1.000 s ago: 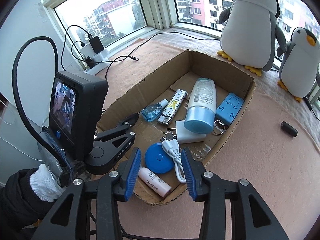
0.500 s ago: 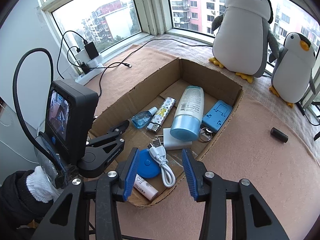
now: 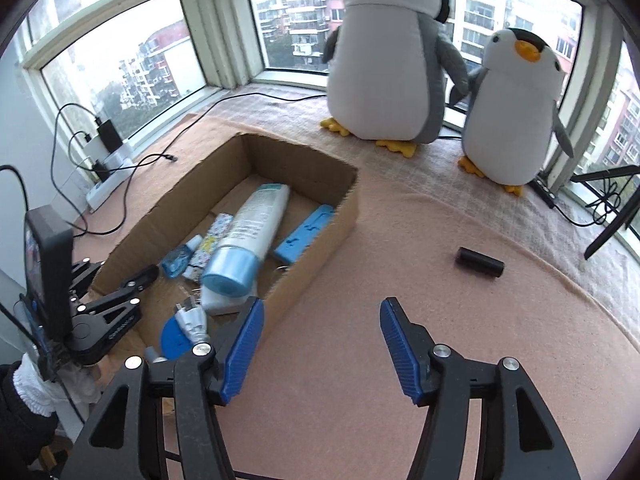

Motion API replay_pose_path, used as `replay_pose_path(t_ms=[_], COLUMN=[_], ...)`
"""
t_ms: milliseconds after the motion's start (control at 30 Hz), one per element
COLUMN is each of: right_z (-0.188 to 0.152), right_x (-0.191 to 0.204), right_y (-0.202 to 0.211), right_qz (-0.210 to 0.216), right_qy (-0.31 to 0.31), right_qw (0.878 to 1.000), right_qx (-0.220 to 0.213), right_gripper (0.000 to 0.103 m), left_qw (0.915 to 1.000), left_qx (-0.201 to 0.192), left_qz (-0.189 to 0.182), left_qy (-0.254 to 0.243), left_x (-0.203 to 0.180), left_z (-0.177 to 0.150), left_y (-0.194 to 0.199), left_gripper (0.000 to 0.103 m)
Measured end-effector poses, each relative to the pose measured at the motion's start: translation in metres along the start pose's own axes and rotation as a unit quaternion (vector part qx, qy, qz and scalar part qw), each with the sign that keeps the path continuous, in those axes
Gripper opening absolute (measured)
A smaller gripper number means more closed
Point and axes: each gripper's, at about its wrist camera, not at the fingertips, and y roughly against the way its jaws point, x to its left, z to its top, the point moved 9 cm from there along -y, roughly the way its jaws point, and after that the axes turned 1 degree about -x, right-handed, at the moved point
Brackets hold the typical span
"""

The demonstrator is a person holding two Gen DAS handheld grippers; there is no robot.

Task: Organize rigid objects
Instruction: 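Move the right gripper to the black cylinder and close on it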

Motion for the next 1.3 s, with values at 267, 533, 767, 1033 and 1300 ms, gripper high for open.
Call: replay_pose_path(t_ms=[267,533,767,1033,1300], right_z=[0.005,0.008,0.010,0.017,0.012], right_x=[-0.082,-0.131,-0.151,-0.157,-0.157], right_y=[-0.020,-0.052,-0.080,-0.091,-0.093], right_qz=[-0.056,-0.075,-0.090,-0.102,-0.120], right_qy=[-0.059,-0.114,-0.147,-0.143,-0.121], right_qw=[0.997,0.991,0.984,0.983,0.984], right_qx=[-0.004,0.017,0.042,0.047,0.053], right_gripper=[0.071,0.071,0.071,0.071,0.057], left_qw=[1.0000,1.0000,1.0000,1.0000,1.0000], left_qx=[0.001,0.001,0.001,0.001,0.001], left_qz=[0.000,0.000,0.000,0.002,0.001], left_qy=[0.000,0.000,0.001,-0.001,0.000], left_x=[0.000,0.001,0.000,-0.001,-0.001], left_z=[0.000,0.000,0.000,0.000,0.001], left_y=[0.000,0.000,0.000,0.000,-0.001], left_gripper=[0.028,0.028,0.028,0.028,0.028])
